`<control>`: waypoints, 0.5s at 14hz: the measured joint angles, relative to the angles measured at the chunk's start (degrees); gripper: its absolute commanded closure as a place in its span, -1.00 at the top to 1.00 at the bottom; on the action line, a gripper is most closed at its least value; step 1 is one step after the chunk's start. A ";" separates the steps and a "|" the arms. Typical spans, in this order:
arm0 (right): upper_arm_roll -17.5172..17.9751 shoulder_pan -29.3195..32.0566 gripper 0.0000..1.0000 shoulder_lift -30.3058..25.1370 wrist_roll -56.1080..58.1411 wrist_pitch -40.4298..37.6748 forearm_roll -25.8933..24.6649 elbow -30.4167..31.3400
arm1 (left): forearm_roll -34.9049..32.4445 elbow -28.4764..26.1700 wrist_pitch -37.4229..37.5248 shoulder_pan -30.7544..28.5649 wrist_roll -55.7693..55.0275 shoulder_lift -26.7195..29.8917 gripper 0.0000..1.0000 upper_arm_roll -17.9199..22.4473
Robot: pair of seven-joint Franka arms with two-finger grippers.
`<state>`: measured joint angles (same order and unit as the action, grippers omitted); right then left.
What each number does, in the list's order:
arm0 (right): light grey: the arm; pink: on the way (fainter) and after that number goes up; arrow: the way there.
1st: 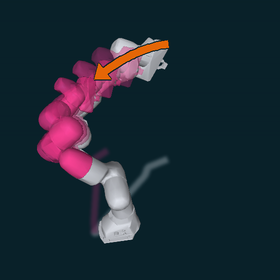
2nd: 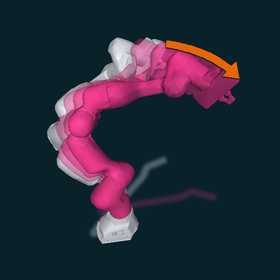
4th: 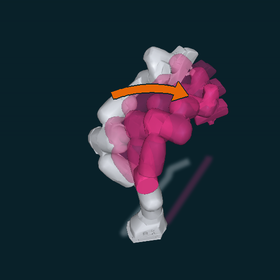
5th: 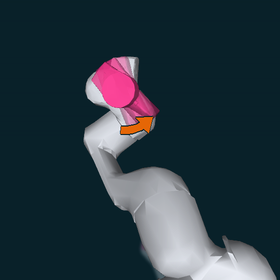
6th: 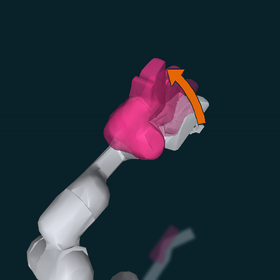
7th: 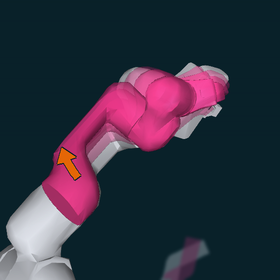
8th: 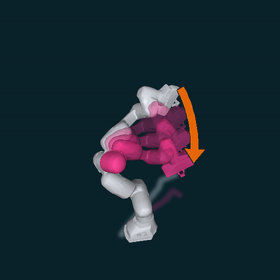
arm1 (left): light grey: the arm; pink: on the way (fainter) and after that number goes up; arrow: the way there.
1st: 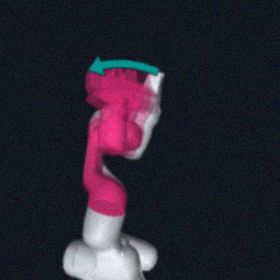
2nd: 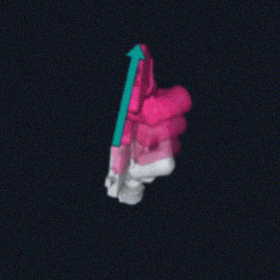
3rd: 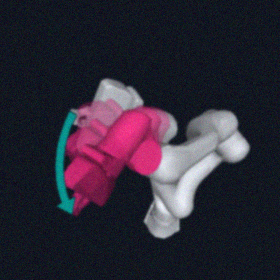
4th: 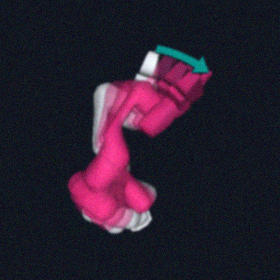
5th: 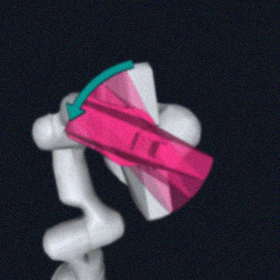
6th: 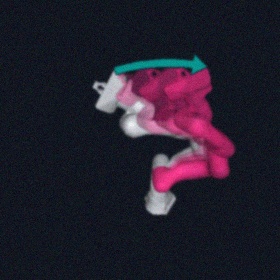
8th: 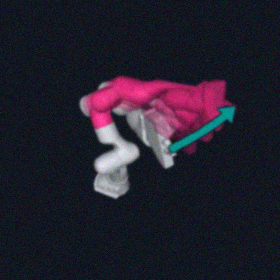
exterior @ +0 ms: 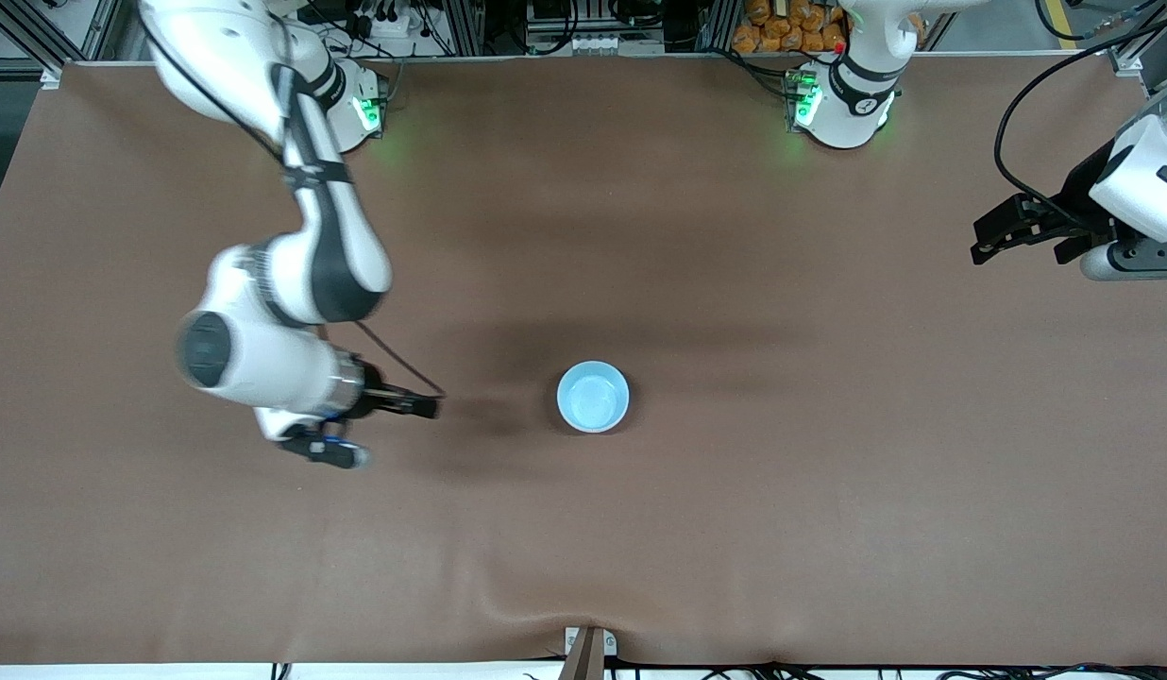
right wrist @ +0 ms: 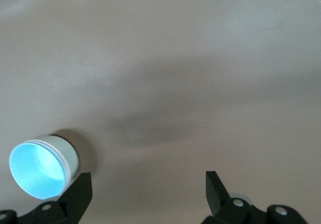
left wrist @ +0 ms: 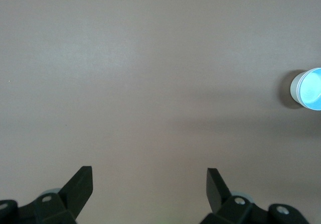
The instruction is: Stack pink and blue bowls on white bowl
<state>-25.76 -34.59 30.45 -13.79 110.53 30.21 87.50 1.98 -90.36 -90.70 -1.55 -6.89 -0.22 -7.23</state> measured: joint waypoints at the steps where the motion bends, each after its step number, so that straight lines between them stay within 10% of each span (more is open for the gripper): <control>1: -2.47 0.09 1.00 -1.76 2.95 -2.41 -0.18 1.01 | 0.00 0.00 0.00 0.00 0.00 -0.03 1.00 0.00; 5: -13.01 0.92 1.00 -6.33 15.74 -13.11 -1.94 2.71 | -0.01 0.54 0.00 0.05 0.00 -0.05 1.00 -0.06; 7: -12.62 4.75 1.00 -9.35 17.80 -16.31 -6.90 2.82 | -0.02 0.84 0.00 0.04 0.00 -0.13 1.00 -0.05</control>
<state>-38.38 -29.84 21.10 4.01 94.22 23.31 90.32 1.96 -89.52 -90.70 -1.52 -6.89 -0.35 -7.28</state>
